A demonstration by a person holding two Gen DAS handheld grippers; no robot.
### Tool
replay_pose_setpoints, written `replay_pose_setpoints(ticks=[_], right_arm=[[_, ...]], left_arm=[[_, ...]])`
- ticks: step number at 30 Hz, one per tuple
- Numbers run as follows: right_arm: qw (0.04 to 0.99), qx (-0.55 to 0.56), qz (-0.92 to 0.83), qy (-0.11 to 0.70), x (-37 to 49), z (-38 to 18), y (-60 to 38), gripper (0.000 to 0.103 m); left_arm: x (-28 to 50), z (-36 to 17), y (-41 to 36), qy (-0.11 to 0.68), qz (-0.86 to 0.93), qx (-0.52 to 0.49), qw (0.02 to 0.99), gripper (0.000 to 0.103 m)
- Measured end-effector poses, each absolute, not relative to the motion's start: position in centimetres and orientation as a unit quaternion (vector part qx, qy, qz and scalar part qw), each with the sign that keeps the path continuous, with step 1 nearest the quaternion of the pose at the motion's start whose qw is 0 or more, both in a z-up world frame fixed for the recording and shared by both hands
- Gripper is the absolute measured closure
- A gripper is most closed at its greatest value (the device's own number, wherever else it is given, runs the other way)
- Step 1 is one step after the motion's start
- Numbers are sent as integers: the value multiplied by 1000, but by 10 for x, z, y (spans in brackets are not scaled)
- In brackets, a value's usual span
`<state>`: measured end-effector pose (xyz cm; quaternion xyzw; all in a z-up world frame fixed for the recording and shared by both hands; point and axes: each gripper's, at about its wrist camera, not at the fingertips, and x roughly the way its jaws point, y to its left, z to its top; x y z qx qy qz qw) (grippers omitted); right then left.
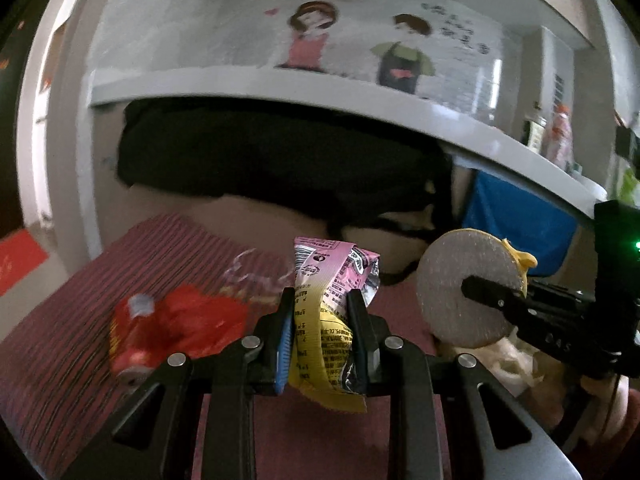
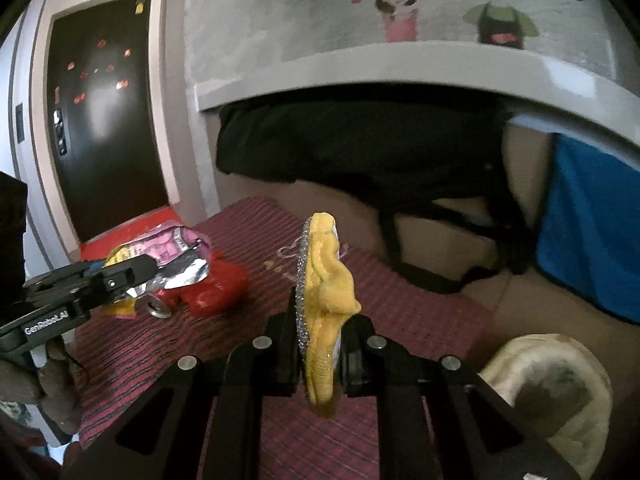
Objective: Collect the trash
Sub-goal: 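Carry the wrapper and coaster with both tools over the wastebasket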
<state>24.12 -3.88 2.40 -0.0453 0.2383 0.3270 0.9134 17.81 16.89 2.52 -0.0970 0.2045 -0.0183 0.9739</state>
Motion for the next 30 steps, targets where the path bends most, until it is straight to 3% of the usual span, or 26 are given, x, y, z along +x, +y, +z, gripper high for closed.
replay_pose_setpoints(ticks=[16, 30], right_arm=[[965, 6, 175, 194, 248, 36, -227, 90], [967, 43, 123, 217, 263, -1, -291, 90]], left_arm=[[249, 38, -26, 160, -127, -22, 979, 77], [283, 3, -85, 210, -175, -36, 961, 77]])
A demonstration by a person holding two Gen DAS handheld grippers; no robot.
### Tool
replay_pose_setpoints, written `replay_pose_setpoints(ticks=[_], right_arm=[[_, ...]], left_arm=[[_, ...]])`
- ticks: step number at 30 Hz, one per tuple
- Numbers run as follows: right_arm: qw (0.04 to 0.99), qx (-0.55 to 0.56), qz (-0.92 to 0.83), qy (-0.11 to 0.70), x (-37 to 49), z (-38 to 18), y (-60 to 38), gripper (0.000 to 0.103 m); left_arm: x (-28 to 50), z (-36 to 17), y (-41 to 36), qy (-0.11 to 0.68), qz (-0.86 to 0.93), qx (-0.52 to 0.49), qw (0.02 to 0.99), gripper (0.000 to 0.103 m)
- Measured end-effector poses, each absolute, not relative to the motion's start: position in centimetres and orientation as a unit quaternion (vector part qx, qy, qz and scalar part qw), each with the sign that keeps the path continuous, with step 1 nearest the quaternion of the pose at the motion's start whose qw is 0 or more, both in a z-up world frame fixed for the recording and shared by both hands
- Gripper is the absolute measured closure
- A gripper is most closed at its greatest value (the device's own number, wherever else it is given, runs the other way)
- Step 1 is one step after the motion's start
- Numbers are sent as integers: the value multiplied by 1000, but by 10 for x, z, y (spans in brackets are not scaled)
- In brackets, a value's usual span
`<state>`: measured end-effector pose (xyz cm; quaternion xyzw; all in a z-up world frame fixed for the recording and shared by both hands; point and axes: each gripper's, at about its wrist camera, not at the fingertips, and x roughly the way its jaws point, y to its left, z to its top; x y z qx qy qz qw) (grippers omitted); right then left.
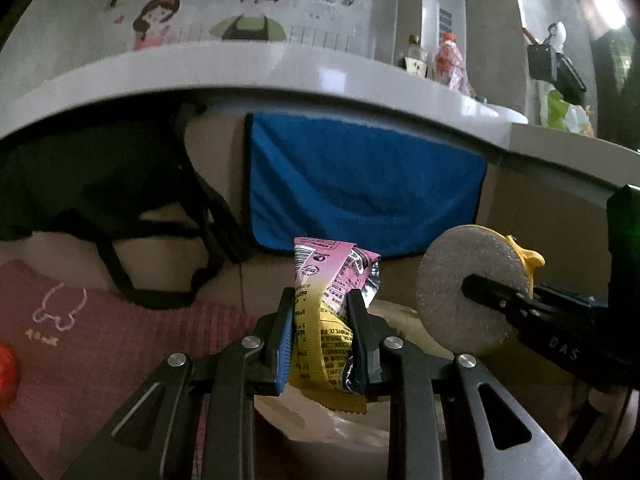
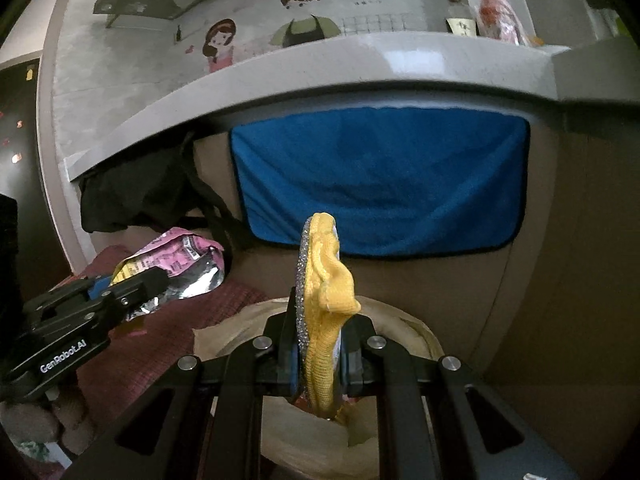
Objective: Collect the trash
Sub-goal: 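Carry the wrapper and coaster with both tools over the wastebasket, then open both tools to drop the wrapper and coaster into the wastebasket, then move both tools back over the red can and red bag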
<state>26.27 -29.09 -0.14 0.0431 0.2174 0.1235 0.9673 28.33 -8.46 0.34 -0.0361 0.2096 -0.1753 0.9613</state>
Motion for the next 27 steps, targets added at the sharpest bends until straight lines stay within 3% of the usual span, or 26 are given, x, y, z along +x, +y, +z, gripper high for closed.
replay_pose_setpoints(ticks=[17, 19, 20, 21, 22, 27], right_arm=[[956, 71, 109, 263, 291, -39, -308, 90], [955, 79, 107, 265, 293, -43, -311, 82], [955, 83, 105, 264, 293, -45, -312, 74], [955, 86, 104, 263, 293, -47, -314, 54], [956, 89, 101, 261, 291, -48, -316, 47], [955, 96, 89, 265, 286, -53, -319, 47]], left_arm=[[321, -37, -104, 280, -220, -60, 933, 77], [326, -40, -102, 290, -247, -75, 922, 63], [328, -41, -102, 297, -253, -78, 917, 49], [330, -41, -101, 300, -258, -83, 915, 44], [330, -41, -100, 302, -260, -86, 913, 43], [328, -32, -83, 308, -251, -108, 911, 43]])
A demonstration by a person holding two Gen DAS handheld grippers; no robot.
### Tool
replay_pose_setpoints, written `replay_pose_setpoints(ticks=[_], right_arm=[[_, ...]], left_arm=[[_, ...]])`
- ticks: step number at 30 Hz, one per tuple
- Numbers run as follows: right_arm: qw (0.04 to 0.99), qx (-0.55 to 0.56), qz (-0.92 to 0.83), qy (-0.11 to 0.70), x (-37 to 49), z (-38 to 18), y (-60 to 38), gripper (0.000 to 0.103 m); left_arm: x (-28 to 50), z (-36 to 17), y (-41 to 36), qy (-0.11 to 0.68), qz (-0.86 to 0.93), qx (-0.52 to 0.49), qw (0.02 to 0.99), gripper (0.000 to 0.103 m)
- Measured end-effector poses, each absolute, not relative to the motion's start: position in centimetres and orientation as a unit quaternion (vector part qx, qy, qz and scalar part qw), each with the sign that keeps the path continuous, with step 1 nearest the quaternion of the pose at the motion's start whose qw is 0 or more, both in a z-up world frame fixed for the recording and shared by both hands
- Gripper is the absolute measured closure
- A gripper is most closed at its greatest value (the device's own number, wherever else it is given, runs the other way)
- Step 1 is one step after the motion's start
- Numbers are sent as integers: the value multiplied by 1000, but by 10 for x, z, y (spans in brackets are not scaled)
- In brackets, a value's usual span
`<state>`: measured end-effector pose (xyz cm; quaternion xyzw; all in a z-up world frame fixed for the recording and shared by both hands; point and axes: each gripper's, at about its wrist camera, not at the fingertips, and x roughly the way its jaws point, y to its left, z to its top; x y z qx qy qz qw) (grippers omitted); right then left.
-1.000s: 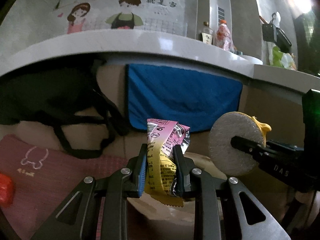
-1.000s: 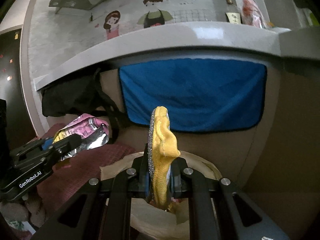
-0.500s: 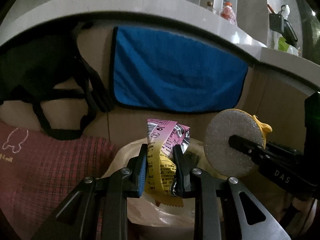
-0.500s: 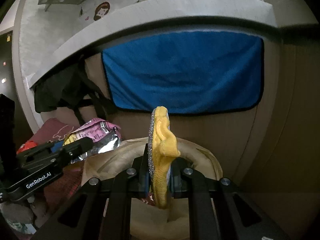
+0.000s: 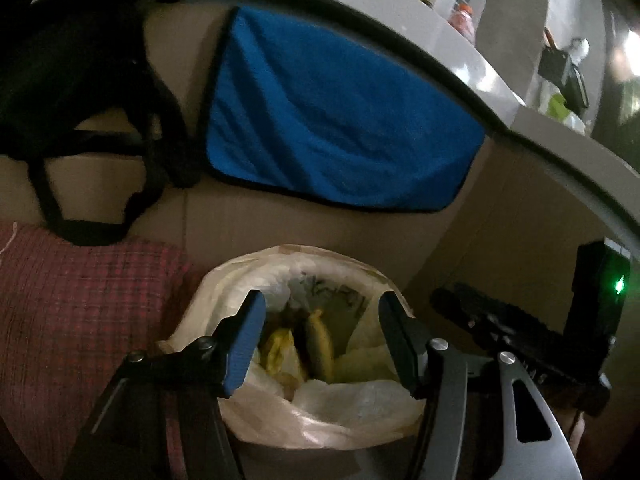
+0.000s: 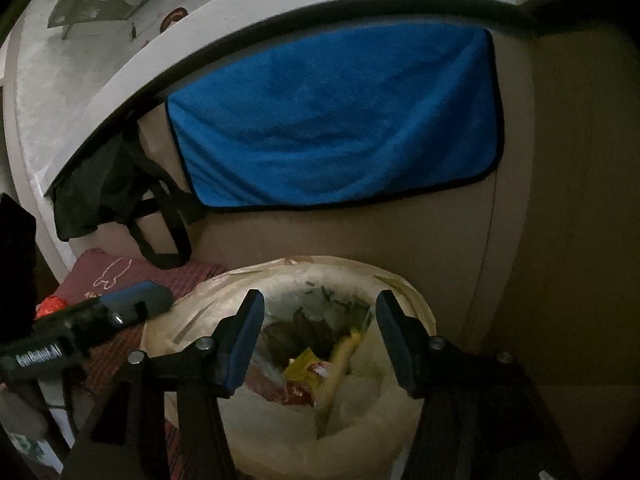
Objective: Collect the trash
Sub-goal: 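Move both tools back over the red can and red bag, then grasp the red can with the left tool while the right tool grasps the red plastic bag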
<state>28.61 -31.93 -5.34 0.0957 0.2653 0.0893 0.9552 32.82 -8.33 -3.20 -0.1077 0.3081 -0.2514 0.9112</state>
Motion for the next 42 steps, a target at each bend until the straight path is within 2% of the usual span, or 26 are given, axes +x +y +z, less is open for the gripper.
replay_pose_setpoints(ticks=[6, 11, 17, 24, 28, 32, 42], right_arm=[[958, 80, 90, 261, 267, -41, -307, 47], [960, 72, 114, 244, 242, -19, -279, 41], [954, 51, 176, 236, 210, 7, -214, 38], [940, 36, 252, 227, 194, 33, -126, 36], [928, 32, 294, 228, 192, 40, -75, 36], [914, 12, 330, 235, 191, 39, -22, 36], [876, -20, 381, 296, 228, 3, 84, 36]], left_arm=[[296, -3, -36, 289, -196, -99, 932, 43], [254, 28, 26, 262, -148, -92, 949, 43], [187, 68, 115, 224, -82, -73, 968, 43], [129, 90, 209, 193, 1, -69, 979, 43], [104, 84, 264, 190, 48, -86, 977, 42], [96, 56, 313, 212, 74, -128, 966, 42], [92, 0, 374, 220, 81, -197, 952, 42]])
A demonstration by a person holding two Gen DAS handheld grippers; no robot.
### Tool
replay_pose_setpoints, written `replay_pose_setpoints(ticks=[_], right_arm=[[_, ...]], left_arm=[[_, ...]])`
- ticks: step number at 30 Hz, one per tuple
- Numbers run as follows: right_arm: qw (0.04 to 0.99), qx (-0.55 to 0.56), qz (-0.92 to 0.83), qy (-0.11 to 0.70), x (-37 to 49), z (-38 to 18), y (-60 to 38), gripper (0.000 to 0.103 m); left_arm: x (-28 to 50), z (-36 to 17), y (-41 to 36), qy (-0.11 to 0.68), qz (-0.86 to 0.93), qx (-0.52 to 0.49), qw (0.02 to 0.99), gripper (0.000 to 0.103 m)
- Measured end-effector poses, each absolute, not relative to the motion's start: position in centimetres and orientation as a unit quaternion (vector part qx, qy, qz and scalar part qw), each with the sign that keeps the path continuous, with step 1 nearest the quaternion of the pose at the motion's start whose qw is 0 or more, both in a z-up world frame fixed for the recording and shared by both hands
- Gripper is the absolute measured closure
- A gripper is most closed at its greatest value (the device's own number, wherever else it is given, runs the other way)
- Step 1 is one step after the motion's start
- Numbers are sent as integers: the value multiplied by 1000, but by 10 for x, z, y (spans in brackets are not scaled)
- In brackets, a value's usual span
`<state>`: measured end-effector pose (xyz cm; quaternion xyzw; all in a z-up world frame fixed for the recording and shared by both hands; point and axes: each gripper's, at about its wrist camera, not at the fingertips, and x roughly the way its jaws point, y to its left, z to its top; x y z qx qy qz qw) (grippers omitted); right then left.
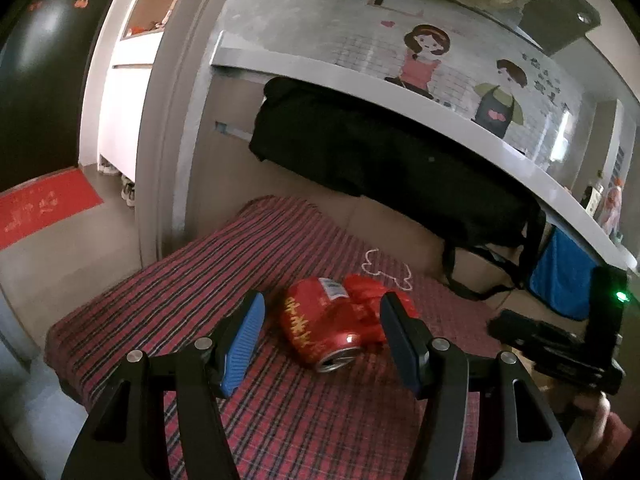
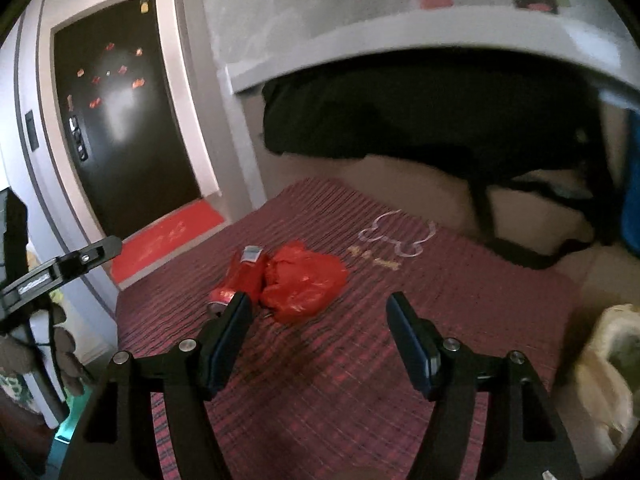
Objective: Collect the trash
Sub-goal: 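Grasp the red can with the left tool while the right tool grasps the red plastic bag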
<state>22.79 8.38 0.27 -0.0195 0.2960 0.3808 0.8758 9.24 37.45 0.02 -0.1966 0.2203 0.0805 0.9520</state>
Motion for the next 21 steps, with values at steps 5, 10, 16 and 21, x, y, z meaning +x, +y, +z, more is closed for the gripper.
replay_pose_setpoints(ticks=[5, 10, 16, 21], right_arm=[[860, -46, 394, 319, 258, -17, 136, 36], [853, -83, 395, 330, 290, -38, 191, 34], [851, -143, 367, 348, 317, -73, 225, 23], [848, -150, 362, 356, 322, -87, 223, 19]], left_arm=[[96, -28, 400, 236, 67, -239, 939, 42], [98, -47, 417, 256, 63, -255, 930, 42], [101, -58, 424, 265, 66, -245, 930, 42], [119, -69, 423, 276, 54, -267, 922, 42]])
